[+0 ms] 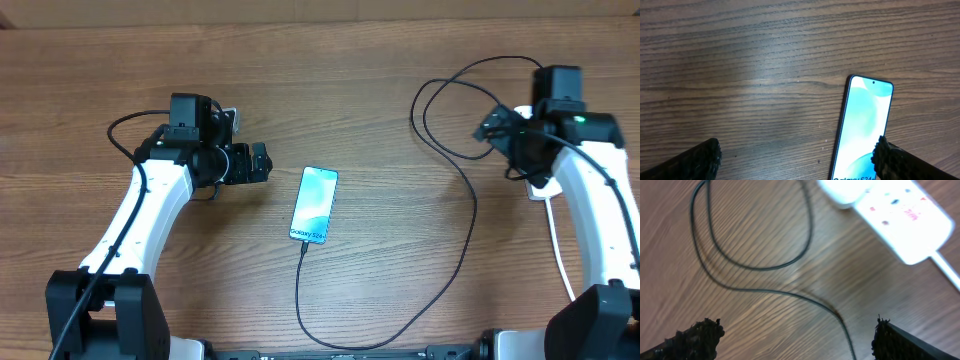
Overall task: Plug charger to phone and switch on socket
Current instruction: 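Move the right gripper up to the white power strip, then position the right gripper over the orange socket switch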
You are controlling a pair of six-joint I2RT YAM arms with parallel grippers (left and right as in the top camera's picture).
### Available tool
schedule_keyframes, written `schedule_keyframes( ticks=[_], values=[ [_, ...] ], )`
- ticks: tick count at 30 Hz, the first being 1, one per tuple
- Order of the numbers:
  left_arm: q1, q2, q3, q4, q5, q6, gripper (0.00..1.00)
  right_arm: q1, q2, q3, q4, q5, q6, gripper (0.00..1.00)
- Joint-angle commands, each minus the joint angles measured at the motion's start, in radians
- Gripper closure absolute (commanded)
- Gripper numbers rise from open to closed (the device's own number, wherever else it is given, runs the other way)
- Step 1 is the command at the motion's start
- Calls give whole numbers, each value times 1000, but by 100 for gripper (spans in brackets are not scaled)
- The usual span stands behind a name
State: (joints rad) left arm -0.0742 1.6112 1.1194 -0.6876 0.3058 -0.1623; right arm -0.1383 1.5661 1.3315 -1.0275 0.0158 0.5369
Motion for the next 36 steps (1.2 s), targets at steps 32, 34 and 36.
schedule_keyframes(
  ticks=[32, 34, 36],
  values=[
    [2, -24, 20, 0, -2, -2, 1, -285, 333, 62, 177, 209, -8, 0],
    [2, -24, 20, 0, -2, -2, 0, -285, 351, 62, 196, 224, -8, 0],
    [2, -24, 20, 0, -2, -2, 0, -285, 368, 62, 212, 228, -8, 0]
  ],
)
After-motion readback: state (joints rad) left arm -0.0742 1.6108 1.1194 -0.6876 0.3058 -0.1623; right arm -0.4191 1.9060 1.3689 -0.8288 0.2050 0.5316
